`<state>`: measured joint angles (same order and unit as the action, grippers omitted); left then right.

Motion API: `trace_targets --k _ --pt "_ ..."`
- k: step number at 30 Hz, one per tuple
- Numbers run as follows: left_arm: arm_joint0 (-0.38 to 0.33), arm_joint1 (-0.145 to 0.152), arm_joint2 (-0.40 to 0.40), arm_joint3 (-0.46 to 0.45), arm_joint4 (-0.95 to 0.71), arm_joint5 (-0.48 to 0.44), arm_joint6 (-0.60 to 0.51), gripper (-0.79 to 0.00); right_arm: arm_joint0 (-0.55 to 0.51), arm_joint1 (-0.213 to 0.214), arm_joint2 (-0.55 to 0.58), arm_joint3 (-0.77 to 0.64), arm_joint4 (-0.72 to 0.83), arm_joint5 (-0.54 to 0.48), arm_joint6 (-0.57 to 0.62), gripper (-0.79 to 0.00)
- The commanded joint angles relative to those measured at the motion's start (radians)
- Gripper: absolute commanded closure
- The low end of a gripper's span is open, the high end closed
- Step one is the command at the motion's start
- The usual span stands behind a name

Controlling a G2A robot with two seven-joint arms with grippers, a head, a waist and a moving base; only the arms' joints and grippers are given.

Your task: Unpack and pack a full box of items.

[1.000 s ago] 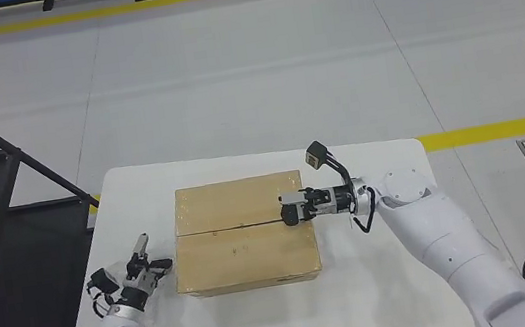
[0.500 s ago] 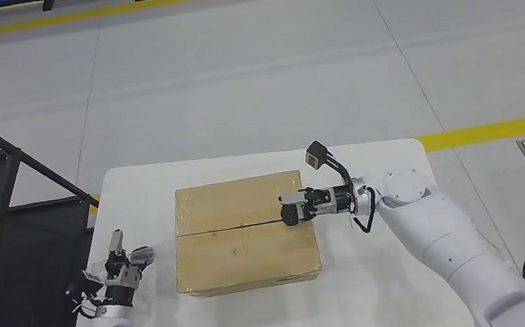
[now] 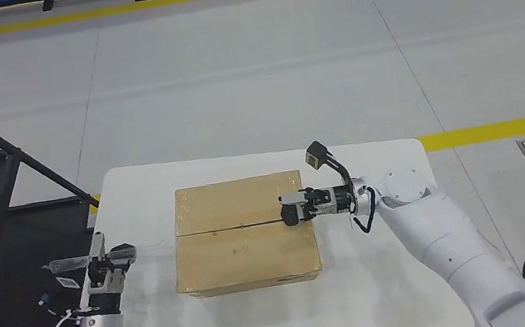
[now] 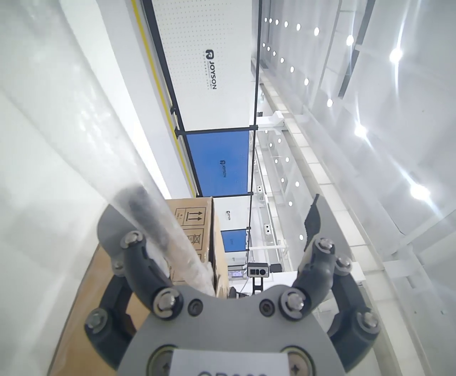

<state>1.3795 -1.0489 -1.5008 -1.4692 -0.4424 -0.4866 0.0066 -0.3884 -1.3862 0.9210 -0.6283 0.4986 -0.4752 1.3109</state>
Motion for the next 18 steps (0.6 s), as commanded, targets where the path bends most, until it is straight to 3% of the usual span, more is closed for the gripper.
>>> trace_targets --k 1,5,18 --pt "0.006 -0.002 -0.01 -0.016 0.014 0.004 0.006 -0.785 0.0 0.0 0.0 0.0 0.0 0.0 0.0 -0.785" --pt "0.013 -0.006 -0.025 -0.039 0.034 0.01 0.017 -0.785 -0.03 0.0 -0.008 -0.07 -0.04 0.047 -0.079 -0.785" --pt "0.065 -0.019 -0.068 -0.13 0.096 0.001 0.034 -0.785 -0.049 -0.001 -0.018 -0.144 -0.098 0.13 -0.137 -0.785"
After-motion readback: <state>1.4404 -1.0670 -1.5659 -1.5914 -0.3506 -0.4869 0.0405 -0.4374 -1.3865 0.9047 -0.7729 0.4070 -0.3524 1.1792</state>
